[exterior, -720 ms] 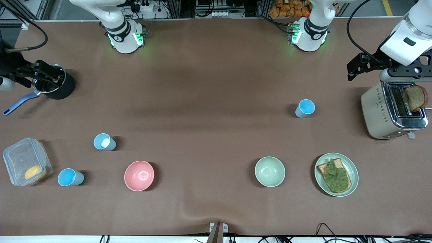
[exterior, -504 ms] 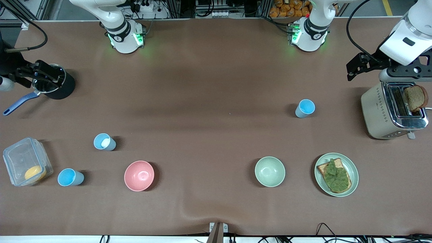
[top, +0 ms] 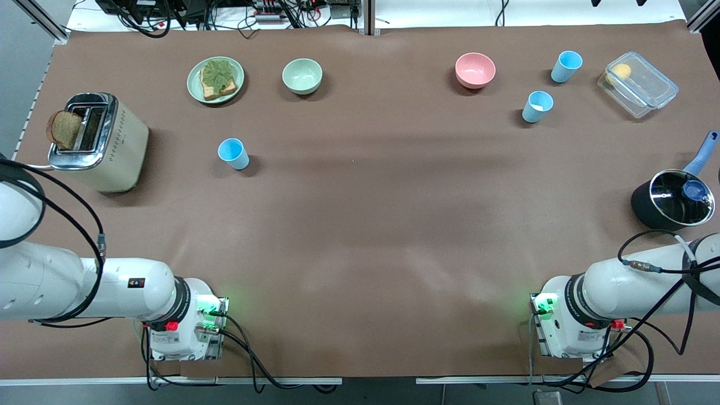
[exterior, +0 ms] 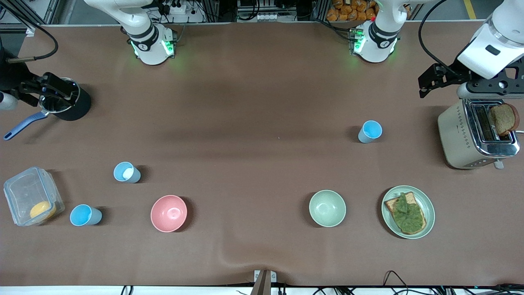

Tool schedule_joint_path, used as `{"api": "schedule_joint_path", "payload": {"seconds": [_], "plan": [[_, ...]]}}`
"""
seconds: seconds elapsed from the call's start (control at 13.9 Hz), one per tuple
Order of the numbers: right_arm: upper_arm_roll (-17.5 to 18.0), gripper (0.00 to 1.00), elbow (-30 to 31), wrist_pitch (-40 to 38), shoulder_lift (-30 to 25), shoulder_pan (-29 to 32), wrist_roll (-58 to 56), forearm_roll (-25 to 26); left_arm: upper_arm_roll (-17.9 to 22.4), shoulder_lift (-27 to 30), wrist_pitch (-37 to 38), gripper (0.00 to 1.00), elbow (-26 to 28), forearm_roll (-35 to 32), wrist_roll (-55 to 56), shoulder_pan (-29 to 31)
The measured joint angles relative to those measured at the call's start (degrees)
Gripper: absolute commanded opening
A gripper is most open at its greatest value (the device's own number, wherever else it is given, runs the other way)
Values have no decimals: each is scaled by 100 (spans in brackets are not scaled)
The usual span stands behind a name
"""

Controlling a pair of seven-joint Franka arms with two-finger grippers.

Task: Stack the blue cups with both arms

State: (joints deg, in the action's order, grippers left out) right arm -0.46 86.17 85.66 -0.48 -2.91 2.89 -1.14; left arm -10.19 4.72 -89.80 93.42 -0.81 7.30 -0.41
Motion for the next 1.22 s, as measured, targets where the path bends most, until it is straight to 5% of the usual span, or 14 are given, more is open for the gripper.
{"api": "schedule_joint_path", "payload": {"seconds": [0.58,1.22], "plan": [[12,100,96,199,143,-90,-9,83,-1,0,-5,100,-2,0,0,0],[12,100,1786,2281,635,-209,-48,141,5,0,-9,100,-7,0,0,24]]}}
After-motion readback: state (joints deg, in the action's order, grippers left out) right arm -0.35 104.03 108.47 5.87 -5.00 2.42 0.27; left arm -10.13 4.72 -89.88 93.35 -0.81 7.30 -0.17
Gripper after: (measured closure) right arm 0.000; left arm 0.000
